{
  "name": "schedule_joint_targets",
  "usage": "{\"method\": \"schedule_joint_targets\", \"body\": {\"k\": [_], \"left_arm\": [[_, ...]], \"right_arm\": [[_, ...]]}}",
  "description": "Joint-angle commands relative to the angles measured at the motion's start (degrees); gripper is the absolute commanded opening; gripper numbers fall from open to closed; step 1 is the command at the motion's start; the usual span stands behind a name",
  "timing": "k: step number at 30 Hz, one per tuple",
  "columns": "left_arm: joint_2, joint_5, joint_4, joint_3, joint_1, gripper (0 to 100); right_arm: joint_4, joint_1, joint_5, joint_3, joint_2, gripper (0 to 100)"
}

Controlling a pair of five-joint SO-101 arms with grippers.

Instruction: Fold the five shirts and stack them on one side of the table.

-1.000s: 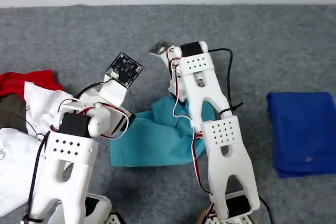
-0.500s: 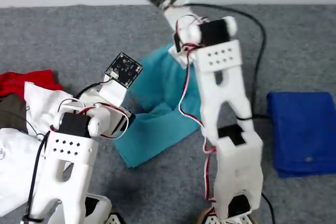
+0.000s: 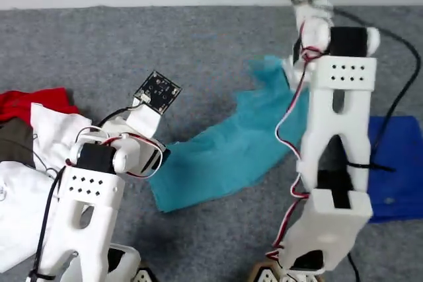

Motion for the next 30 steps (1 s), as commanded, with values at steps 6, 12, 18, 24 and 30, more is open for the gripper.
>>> {"method": "schedule_joint_targets", "body": {"k": [6, 12, 18, 24, 30], "left_arm": [[-1.0, -0.3, -0.8, -0.3, -0.4, 21], [-0.8, -0.3, -0.8, -0.3, -0.2, 21], [-0.8, -0.3, -0.8, -0.2, -0.2, 21], [-0.8, -0.3, -0.8, -0.2, -0.2, 21], [-0.8, -0.3, -0.8, -0.2, -0.2, 21]], "right_arm": [[2.2, 5.5, -0.5, 29.7, -9.2, 6.1], [2.2, 10.4, -1.2, 28.5, -10.1, 33.5], [-2.2, 10.6, -6.4, 22.0, -9.8, 33.6], [-18.2, 8.0, -9.3, 21.6, -7.2, 27.6], [-21.5, 3.3, -9.4, 19.6, 6.5, 23.3]]}}
